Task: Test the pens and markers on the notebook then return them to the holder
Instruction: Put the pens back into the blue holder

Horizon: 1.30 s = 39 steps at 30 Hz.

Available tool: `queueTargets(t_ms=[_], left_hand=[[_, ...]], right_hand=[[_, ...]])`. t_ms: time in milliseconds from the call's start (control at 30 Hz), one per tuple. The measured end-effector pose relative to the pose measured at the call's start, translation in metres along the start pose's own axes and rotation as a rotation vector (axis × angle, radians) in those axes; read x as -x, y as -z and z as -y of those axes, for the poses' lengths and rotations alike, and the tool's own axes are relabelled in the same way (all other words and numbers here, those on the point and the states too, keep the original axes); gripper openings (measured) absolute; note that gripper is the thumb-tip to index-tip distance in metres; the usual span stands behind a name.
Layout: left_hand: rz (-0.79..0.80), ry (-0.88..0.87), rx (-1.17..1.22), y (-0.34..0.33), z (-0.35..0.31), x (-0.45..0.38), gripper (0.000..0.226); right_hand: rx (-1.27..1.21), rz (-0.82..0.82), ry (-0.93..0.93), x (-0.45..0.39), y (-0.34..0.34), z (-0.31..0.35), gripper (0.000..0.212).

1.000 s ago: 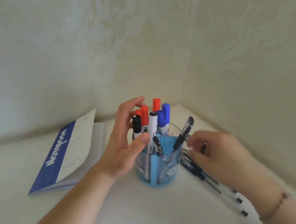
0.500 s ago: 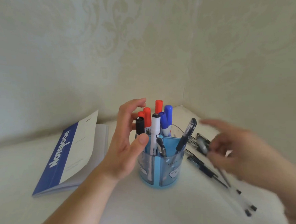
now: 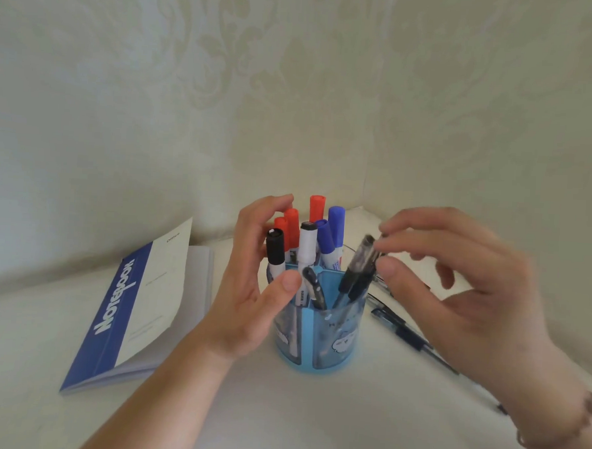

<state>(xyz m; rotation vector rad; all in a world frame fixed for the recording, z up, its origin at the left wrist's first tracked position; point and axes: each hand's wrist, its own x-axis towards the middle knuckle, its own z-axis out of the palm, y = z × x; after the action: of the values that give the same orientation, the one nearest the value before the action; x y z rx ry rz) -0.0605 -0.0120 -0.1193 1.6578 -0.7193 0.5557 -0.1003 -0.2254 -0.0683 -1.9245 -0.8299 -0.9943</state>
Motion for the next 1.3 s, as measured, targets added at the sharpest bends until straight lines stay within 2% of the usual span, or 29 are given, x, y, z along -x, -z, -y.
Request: queueTargets(t_ms=[67, 133, 233, 300, 333, 400, 500, 533, 600, 667, 733, 800, 867, 933, 1033, 1133, 1167, 1233, 1300], left_hand=[[0.003, -0.004, -0.001, 0.000, 0.000, 0.000, 0.082], [0.008, -0.007, -0.006, 0.000, 0.000, 0.000, 0.083], [0.021, -0.018, -0.012, 0.001, -0.001, 0.000, 0.081], [0.026, -0.029, -0.015, 0.001, -0.001, 0.000, 0.081], [0.025, -0.035, -0.019, 0.001, -0.001, 0.001, 0.082], [0.018, -0.043, -0.011, -0.001, -0.003, 0.001, 0.083], [-0.012, -0.057, 0.019, -0.002, -0.005, 0.001, 0.084], [-0.026, -0.071, 0.012, -0.003, -0.005, 0.001, 0.085], [-0.059, -0.074, 0.034, -0.004, -0.003, 0.000, 0.088], [-0.092, -0.046, 0.092, -0.005, -0.002, 0.000, 0.090], [-0.100, -0.040, 0.077, -0.007, -0.001, 0.001, 0.088], [-0.084, -0.049, 0.061, -0.008, -0.001, 0.001, 0.087], [-0.076, -0.042, 0.064, -0.009, -0.001, 0.001, 0.085], [-0.074, -0.040, 0.058, -0.009, -0.001, 0.001, 0.085], [-0.078, -0.050, 0.063, -0.010, -0.002, 0.001, 0.083], [-0.076, -0.056, 0.073, -0.010, -0.001, 0.001, 0.083], [-0.073, -0.060, 0.069, -0.010, -0.001, 0.001, 0.083], [-0.065, -0.063, 0.067, -0.010, 0.000, 0.001, 0.082], [-0.068, -0.062, 0.068, -0.009, 0.000, 0.000, 0.083]], right_hand=[[-0.041, 0.008, -0.121, 0.000, 0.005, -0.008, 0.009], [0.005, 0.014, -0.315, 0.001, 0.010, -0.025, 0.015], [0.464, 0.367, -0.549, 0.009, 0.005, -0.056, 0.019], [0.603, 0.558, -0.643, 0.016, -0.001, -0.069, 0.012], [0.637, 0.626, -0.677, 0.018, -0.004, -0.073, 0.009], [0.690, 0.727, -0.717, 0.020, -0.009, -0.078, 0.019], [0.770, 0.789, -0.720, 0.022, -0.012, -0.083, 0.025], [0.765, 0.778, -0.701, 0.022, -0.011, -0.082, 0.026], [0.589, 0.594, -0.690, 0.014, -0.004, -0.073, 0.035], [0.326, 0.218, -0.625, 0.002, 0.005, -0.056, 0.051], [-0.059, -0.197, -0.533, -0.009, 0.012, -0.035, 0.058], [-0.401, -0.372, -0.409, -0.013, 0.015, -0.015, 0.053], [-0.520, -0.363, -0.321, -0.009, 0.010, -0.001, 0.062], [-0.504, -0.308, -0.266, -0.006, 0.000, 0.012, 0.053], [-0.272, -0.133, -0.207, 0.004, -0.012, 0.016, 0.056], [-0.003, 0.020, -0.123, 0.008, -0.013, 0.011, 0.029], [-0.015, 0.038, -0.107, 0.007, -0.011, 0.010, 0.021], [-0.096, 0.043, -0.114, 0.006, -0.009, 0.006, 0.019], [-0.146, -0.017, -0.232, 0.005, -0.005, -0.008, 0.020]])
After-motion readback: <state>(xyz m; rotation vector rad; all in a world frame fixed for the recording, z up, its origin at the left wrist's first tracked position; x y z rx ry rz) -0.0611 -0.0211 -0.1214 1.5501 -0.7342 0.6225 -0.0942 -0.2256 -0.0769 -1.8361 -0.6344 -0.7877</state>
